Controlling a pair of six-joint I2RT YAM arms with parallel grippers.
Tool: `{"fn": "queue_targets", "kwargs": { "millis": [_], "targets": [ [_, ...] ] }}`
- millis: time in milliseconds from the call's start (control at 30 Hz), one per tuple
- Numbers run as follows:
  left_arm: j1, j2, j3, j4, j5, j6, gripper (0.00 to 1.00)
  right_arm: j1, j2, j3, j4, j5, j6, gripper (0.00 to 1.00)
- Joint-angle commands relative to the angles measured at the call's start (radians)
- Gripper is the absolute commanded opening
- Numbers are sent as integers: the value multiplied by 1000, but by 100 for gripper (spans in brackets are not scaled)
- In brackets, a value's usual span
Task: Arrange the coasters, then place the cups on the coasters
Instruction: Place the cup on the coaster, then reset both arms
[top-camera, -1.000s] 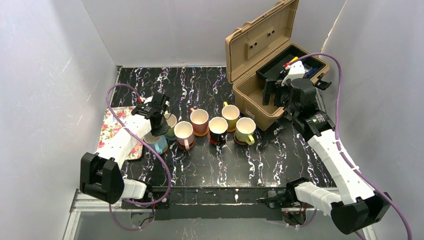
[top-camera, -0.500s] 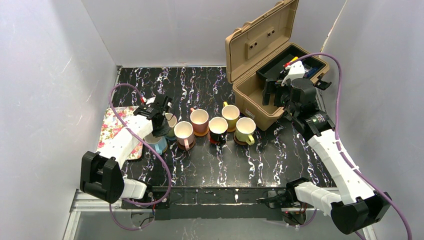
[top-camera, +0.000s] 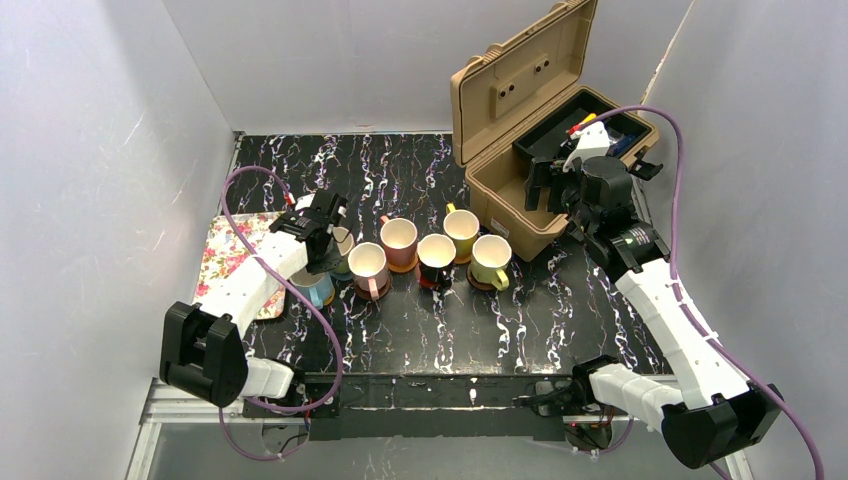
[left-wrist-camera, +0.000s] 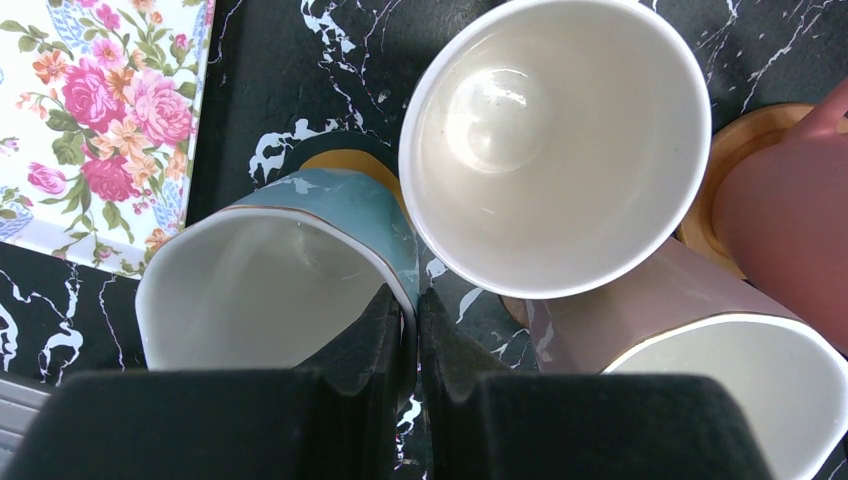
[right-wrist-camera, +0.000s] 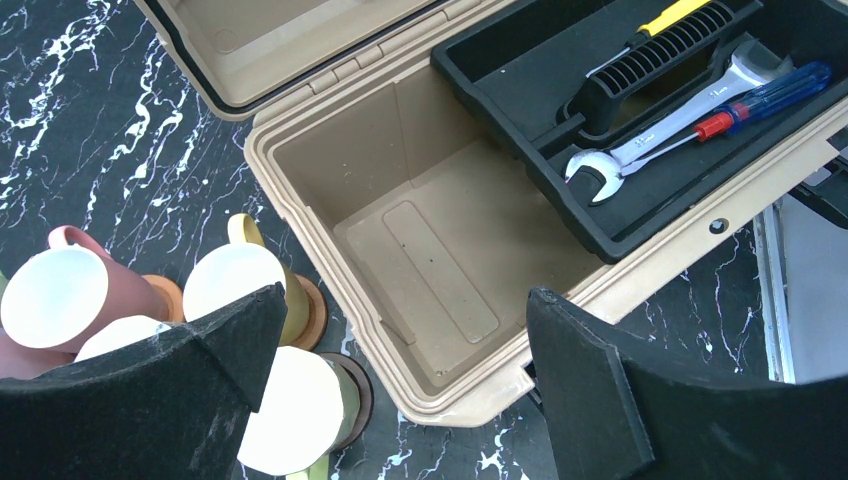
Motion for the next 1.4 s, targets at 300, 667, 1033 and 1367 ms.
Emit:
{"fn": "queue_targets", "kwargs": {
  "millis": [300, 667, 1033, 1367],
  "targets": [
    [-3, -20, -9, -8, -27, 2, 8, -5, -3, 25, 38, 14, -10, 99],
    [-3, -37, 1, -24, -34, 9, 20, -4, -3, 23, 40, 13, -9, 99],
    [-3, -143, 29, -19, -42, 36, 42, -5, 5, 28, 38, -10, -13, 99],
    [-3, -286, 78, -37, -107, 78, 75, -55, 41, 62, -20, -6, 1, 99]
  ]
}}
